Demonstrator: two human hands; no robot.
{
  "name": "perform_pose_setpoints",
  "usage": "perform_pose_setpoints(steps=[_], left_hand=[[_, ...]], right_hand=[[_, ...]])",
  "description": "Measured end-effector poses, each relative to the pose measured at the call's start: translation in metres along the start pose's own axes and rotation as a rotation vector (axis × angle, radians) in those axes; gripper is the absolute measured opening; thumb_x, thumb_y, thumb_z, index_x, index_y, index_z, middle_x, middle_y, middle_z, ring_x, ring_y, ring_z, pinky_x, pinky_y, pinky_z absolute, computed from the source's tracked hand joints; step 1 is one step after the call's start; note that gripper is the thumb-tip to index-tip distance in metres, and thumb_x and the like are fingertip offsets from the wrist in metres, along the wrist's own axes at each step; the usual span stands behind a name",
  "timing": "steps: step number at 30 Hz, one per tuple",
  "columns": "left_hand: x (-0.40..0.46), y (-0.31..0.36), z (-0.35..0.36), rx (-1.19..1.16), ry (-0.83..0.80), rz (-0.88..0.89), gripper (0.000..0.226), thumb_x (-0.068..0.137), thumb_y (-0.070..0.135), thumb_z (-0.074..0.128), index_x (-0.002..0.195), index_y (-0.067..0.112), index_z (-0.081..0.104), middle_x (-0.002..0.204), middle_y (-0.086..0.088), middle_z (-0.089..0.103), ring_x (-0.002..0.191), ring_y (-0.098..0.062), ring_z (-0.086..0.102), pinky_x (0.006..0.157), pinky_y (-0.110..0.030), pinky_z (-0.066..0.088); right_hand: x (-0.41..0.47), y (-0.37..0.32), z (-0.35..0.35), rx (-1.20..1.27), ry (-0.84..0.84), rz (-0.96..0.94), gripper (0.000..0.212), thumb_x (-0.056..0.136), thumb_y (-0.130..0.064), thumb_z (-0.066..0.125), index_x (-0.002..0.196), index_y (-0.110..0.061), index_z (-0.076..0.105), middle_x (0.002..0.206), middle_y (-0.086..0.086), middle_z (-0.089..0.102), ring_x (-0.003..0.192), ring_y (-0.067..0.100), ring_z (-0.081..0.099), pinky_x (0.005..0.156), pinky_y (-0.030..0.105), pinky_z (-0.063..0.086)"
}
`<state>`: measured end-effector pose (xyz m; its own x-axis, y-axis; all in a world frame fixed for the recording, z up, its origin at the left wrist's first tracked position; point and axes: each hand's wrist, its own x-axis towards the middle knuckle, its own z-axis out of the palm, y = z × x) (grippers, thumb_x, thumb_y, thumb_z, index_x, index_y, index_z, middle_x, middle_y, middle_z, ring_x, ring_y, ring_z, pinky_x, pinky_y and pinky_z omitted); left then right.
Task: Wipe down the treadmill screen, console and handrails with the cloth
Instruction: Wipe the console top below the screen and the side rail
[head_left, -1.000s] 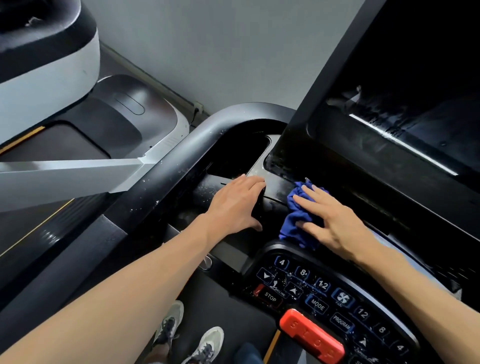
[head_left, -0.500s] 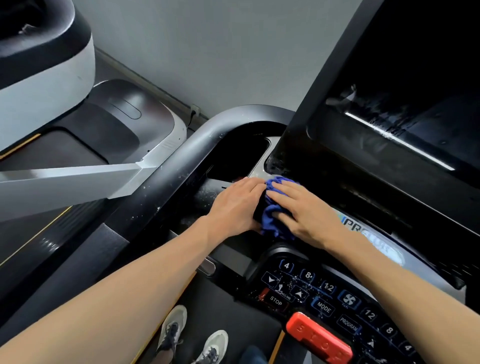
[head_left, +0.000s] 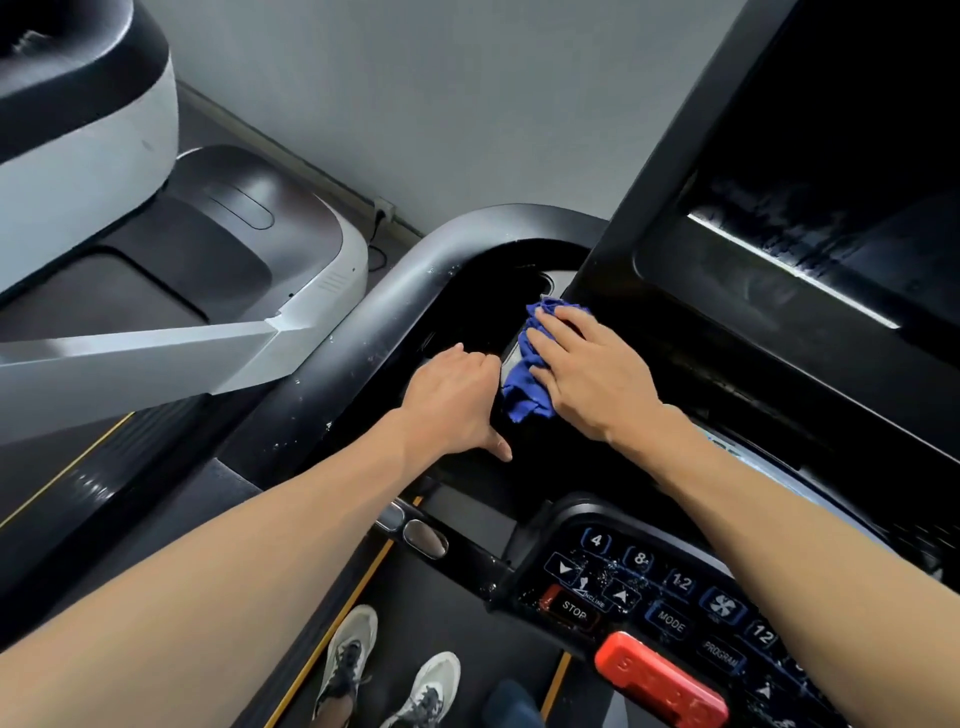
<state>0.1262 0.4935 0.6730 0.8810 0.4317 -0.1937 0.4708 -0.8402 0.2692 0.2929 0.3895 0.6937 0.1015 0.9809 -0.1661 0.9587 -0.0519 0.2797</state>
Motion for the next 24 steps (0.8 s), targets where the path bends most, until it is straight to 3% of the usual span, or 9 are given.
perform_pose_setpoints(steps=[2, 6, 10, 13, 18, 24], left_hand=[[0.000, -0.001, -0.002, 0.011, -0.004, 0.005, 0.090, 0.050, 0.079, 0.081, 0.108, 0.015, 0.056, 0.104, 0.004, 0.066, 0.109, -0.019, 0.063, 0.119, -0.032, 0.026], [-0.001, -0.003, -0.005, 0.006, -0.010, 0.013, 0.093, 0.050, 0.079, 0.082, 0.110, 0.012, 0.058, 0.102, 0.002, 0.067, 0.107, -0.021, 0.064, 0.119, -0.033, 0.028], [0.001, -0.005, -0.002, 0.021, 0.022, 0.038, 0.089, 0.049, 0.080, 0.081, 0.104, 0.014, 0.056, 0.100, 0.002, 0.066, 0.102, -0.020, 0.064, 0.115, -0.031, 0.032], [-0.001, -0.008, 0.002, 0.019, 0.038, 0.068, 0.087, 0.055, 0.080, 0.078, 0.106, 0.014, 0.056, 0.103, 0.003, 0.066, 0.105, -0.018, 0.063, 0.115, -0.031, 0.032], [0.000, -0.027, 0.008, 0.007, 0.020, 0.169, 0.088, 0.062, 0.070, 0.081, 0.126, 0.016, 0.056, 0.123, 0.002, 0.065, 0.121, -0.018, 0.060, 0.120, -0.032, 0.026], [-0.005, -0.037, 0.002, 0.027, -0.007, 0.232, 0.100, 0.065, 0.067, 0.082, 0.142, 0.014, 0.045, 0.139, 0.001, 0.058, 0.135, -0.017, 0.049, 0.123, -0.032, 0.014]], right_hand=[[-0.013, -0.002, -0.005, -0.041, -0.013, 0.034, 0.058, 0.105, -0.035, 0.022, 0.140, 0.000, 0.052, 0.147, 0.017, 0.050, 0.142, 0.029, 0.041, 0.119, 0.042, 0.027], [-0.063, -0.015, -0.014, -0.034, 0.087, 0.097, 0.035, 0.096, -0.020, 0.055, 0.119, 0.003, 0.068, 0.127, 0.021, 0.064, 0.118, 0.038, 0.058, 0.105, 0.042, 0.036], [-0.035, -0.017, -0.010, -0.070, 0.078, 0.032, 0.046, 0.103, -0.030, 0.039, 0.130, 0.001, 0.061, 0.136, 0.017, 0.060, 0.128, 0.035, 0.051, 0.107, 0.045, 0.037], [0.004, -0.029, -0.017, -0.011, -0.012, 0.195, 0.051, 0.099, -0.043, 0.034, 0.129, -0.011, 0.060, 0.136, 0.008, 0.060, 0.121, 0.034, 0.047, 0.099, 0.044, 0.040], [-0.020, -0.043, -0.015, -0.013, -0.011, 0.036, 0.045, 0.102, -0.030, 0.030, 0.119, -0.007, 0.065, 0.131, 0.013, 0.061, 0.115, 0.032, 0.053, 0.098, 0.044, 0.039], [0.014, -0.038, -0.005, 0.064, -0.103, 0.097, 0.064, 0.098, -0.047, 0.012, 0.134, -0.014, 0.054, 0.148, 0.006, 0.051, 0.127, 0.028, 0.048, 0.107, 0.040, 0.033]])
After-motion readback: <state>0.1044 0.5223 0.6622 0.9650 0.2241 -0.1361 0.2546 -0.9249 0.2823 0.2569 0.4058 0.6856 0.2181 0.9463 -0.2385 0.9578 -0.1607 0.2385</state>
